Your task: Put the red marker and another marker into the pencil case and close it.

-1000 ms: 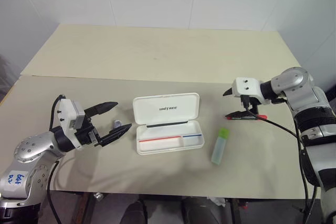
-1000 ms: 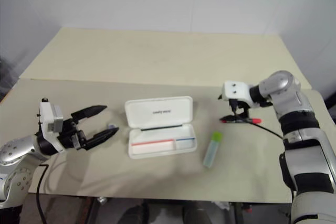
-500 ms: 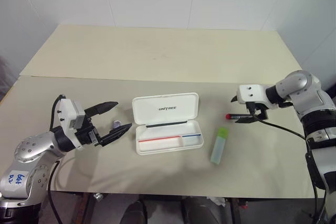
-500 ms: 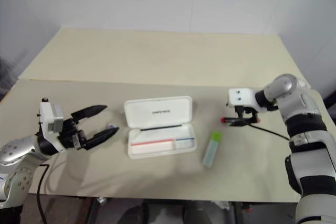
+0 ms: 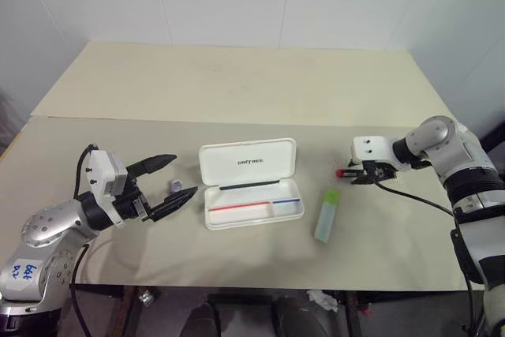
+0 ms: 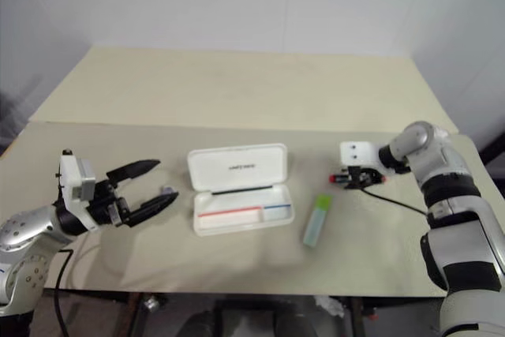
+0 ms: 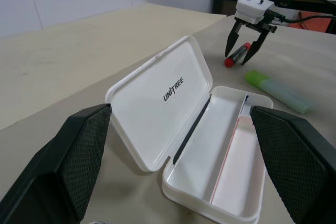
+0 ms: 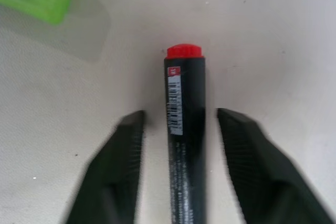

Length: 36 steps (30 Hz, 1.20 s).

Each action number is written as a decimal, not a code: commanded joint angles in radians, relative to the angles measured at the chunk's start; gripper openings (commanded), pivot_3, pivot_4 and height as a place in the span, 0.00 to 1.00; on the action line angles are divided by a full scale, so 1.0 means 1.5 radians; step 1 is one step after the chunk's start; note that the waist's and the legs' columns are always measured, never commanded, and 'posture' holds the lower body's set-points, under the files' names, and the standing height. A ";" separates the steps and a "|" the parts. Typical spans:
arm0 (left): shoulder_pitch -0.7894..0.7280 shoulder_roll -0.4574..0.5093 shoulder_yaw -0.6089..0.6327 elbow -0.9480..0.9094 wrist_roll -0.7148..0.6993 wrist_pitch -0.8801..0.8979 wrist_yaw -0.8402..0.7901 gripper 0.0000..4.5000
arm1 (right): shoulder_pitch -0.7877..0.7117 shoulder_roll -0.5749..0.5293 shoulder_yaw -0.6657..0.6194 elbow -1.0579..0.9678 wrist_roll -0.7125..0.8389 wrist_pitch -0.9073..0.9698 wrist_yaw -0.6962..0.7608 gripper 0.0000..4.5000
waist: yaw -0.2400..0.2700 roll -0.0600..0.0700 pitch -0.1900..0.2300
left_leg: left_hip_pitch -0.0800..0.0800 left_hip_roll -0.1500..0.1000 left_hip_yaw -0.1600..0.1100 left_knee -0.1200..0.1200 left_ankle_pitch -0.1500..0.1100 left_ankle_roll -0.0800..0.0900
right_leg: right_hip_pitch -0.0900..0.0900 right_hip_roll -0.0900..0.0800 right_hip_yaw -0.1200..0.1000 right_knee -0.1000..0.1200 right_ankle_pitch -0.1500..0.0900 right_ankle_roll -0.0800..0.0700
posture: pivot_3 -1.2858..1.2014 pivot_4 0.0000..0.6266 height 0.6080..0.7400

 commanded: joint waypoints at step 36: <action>-0.028 0.007 0.010 0.008 -0.005 -0.008 -0.019 1.00 | -0.044 0.156 -0.228 -0.311 0.345 0.150 -0.095 0.12 | -0.006 0.001 0.001 | -0.006 0.002 0.000 -0.009 -0.001 -0.004 | -0.012 0.000 -0.001 0.002 -0.004 -0.002 | 0.52 0.24 1.00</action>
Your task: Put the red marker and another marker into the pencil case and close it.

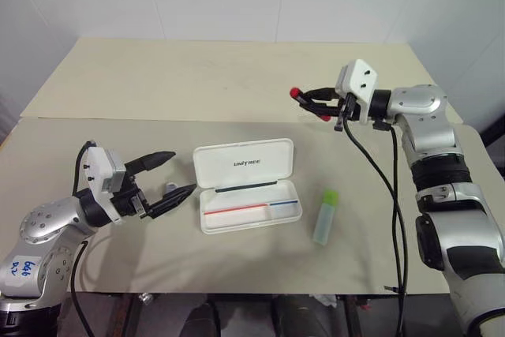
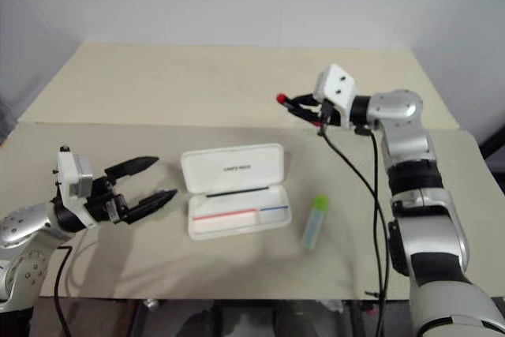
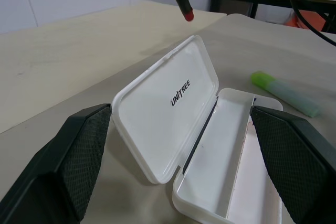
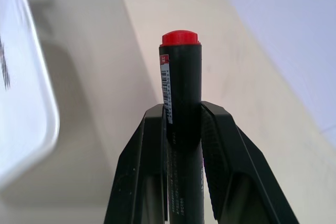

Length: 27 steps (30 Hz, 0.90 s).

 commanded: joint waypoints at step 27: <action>0.022 0.004 0.021 0.001 -0.003 -0.019 -0.019 1.00 | 0.135 -0.021 0.283 -0.533 -0.043 0.213 0.125 0.12 | 0.016 -0.001 0.000 | 0.000 0.001 -0.001 0.000 0.000 0.000 | -0.002 0.000 0.000 0.000 -0.001 -0.001 | 0.52 0.24 1.00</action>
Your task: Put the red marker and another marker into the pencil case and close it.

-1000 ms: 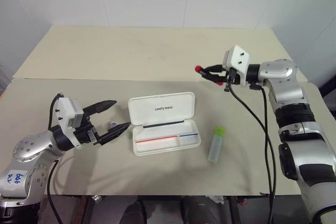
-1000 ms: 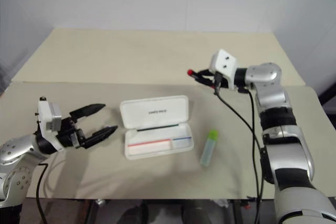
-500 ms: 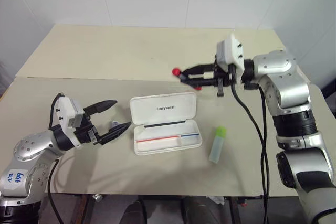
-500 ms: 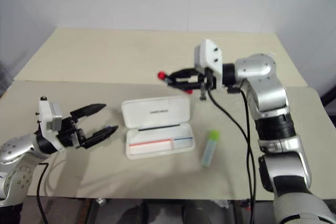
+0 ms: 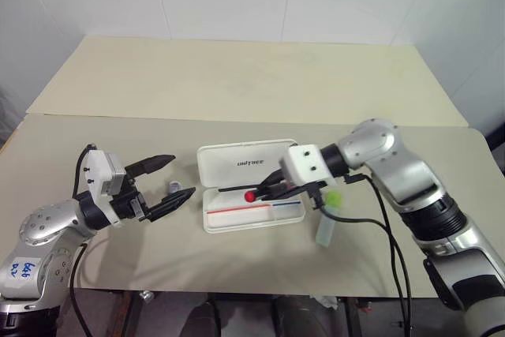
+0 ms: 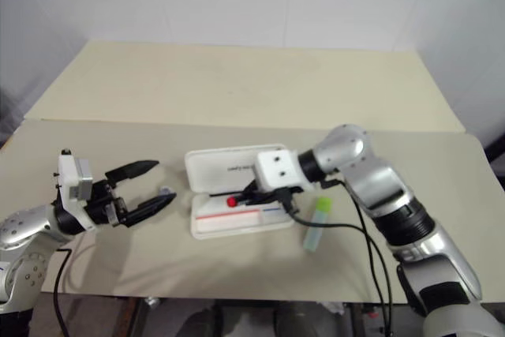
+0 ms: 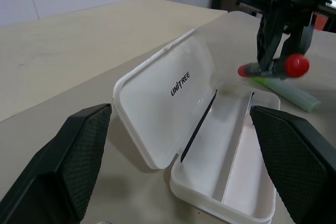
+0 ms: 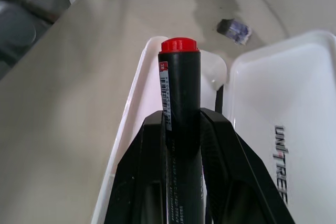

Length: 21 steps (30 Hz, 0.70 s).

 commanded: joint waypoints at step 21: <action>0.059 -0.002 0.036 -0.035 -0.007 -0.027 0.012 1.00 | -0.067 0.093 0.122 -0.089 -0.205 0.254 -0.095 0.12 | 0.000 -0.001 0.000 | -0.001 -0.002 -0.002 -0.001 0.000 0.000 | -0.001 -0.007 -0.001 0.000 0.000 0.000 | 0.52 0.24 1.00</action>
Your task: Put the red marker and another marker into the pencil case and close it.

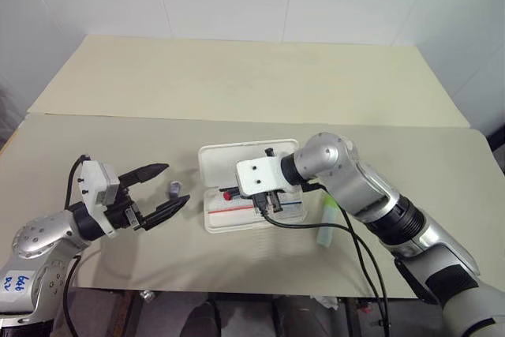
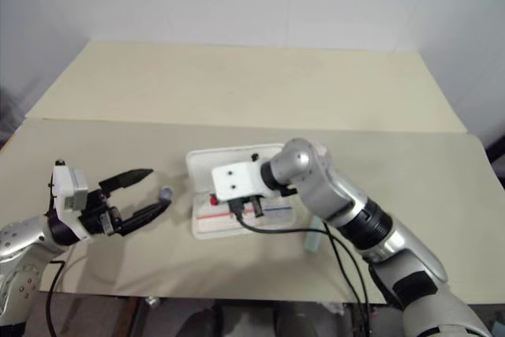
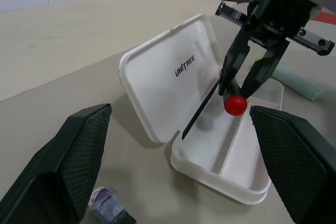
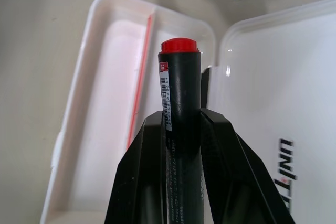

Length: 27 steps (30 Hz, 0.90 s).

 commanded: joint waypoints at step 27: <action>-0.013 0.002 0.014 -0.011 -0.003 -0.020 0.006 1.00 | -0.072 0.001 0.082 -0.066 -0.017 0.231 -0.033 0.89 | -0.001 0.000 0.000 | -0.002 -0.001 -0.001 0.000 0.000 0.000 | -0.003 0.000 0.000 0.000 0.000 0.000 | 0.52 0.24 1.00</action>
